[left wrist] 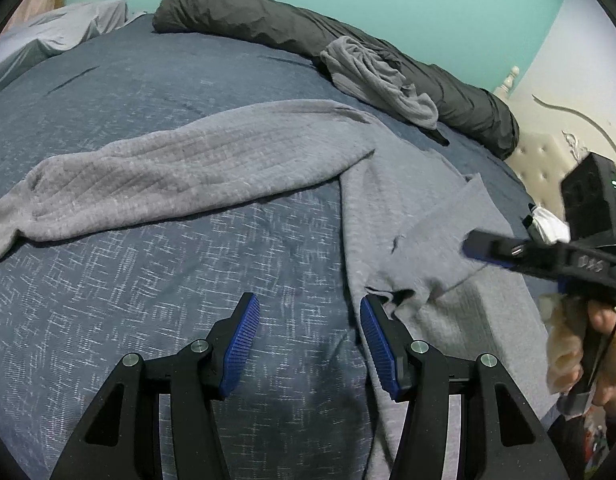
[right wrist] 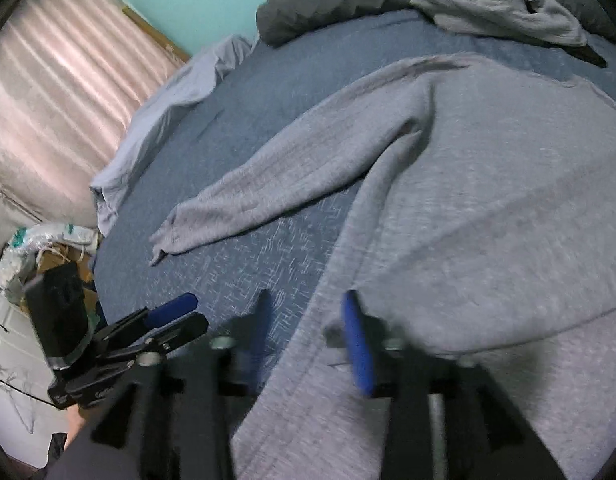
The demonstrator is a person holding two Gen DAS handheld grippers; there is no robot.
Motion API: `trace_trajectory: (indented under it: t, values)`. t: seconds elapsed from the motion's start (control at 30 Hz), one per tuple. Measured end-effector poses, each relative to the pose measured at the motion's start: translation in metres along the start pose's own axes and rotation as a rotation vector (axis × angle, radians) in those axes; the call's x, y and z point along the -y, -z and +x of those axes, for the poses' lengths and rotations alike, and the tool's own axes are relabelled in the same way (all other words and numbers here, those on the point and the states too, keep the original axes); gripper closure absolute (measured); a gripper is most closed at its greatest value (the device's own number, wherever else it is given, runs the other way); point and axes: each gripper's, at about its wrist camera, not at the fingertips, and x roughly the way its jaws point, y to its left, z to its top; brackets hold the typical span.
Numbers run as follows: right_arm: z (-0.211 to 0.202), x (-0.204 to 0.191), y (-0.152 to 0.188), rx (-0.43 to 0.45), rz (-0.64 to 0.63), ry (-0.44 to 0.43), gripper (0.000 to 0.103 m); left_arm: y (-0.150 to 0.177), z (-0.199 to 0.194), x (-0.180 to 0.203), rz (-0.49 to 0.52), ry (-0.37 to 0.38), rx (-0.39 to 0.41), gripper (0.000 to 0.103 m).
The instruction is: Fold clothes
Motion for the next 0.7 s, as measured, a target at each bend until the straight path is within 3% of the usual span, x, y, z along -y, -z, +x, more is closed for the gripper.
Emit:
trace_trajectory:
  t: [0.13, 0.37, 0.53, 0.7]
  values:
    - [-0.043, 0.025, 0.015, 0.111, 0.040, -0.027, 0.057, 0.001, 0.005, 0.010, 0.014, 0.021, -0.018, 0.046]
    - [-0.093, 0.098, 0.071, 0.213, 0.151, 0.127, 0.056, 0.003, 0.024, 0.040, 0.077, 0.031, -0.057, 0.046]
    - [-0.107, 0.136, 0.104, 0.247, 0.243, 0.172, 0.056, -0.001, 0.042, 0.057, 0.101, 0.028, -0.085, 0.046]
    - [-0.105, 0.148, 0.123, 0.276, 0.269, 0.157, 0.056, -0.008, 0.061, 0.063, 0.102, 0.012, -0.110, 0.046]
